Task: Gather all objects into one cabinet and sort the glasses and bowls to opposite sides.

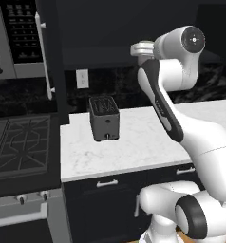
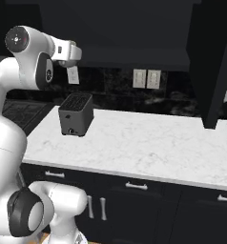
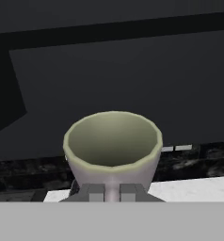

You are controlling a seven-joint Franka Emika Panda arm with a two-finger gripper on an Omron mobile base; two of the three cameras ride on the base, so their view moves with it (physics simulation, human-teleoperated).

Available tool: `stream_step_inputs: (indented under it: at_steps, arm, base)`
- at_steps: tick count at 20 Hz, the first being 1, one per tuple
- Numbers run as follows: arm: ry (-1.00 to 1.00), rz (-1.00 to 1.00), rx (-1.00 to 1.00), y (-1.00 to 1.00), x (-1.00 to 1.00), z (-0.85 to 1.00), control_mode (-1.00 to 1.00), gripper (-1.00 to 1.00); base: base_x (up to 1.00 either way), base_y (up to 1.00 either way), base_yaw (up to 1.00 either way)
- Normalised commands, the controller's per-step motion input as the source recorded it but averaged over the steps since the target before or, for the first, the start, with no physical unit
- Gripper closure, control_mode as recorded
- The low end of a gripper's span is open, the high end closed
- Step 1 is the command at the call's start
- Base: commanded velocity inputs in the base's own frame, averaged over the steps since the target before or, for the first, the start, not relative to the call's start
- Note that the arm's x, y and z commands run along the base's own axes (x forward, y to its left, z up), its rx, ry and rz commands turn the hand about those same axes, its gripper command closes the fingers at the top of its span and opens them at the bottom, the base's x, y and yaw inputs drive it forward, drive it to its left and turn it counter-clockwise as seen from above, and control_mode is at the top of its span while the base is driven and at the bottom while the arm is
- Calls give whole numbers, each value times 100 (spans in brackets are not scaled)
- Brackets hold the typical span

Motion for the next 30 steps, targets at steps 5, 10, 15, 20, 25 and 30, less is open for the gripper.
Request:
stream_step_inputs:
  at_steps: [5, 10, 15, 20, 25, 30]
  arm:
    - [0, 0, 0, 0, 0, 0, 100, 100]
    - [0, 0, 0, 0, 0, 0, 100, 100]
    - [0, 0, 0, 0, 0, 0, 100, 100]
    - [0, 0, 0, 0, 0, 0, 100, 100]
    - [0, 0, 0, 0, 0, 0, 100, 100]
    - [0, 0, 0, 0, 0, 0, 100, 100]
  base:
    - [-65, -1, 0]
    - [-68, -9, 0]
    - [-71, -27, 0]
    - [-72, -48, 0]
    - [-77, -56, 0]
    - [-79, -54, 0]
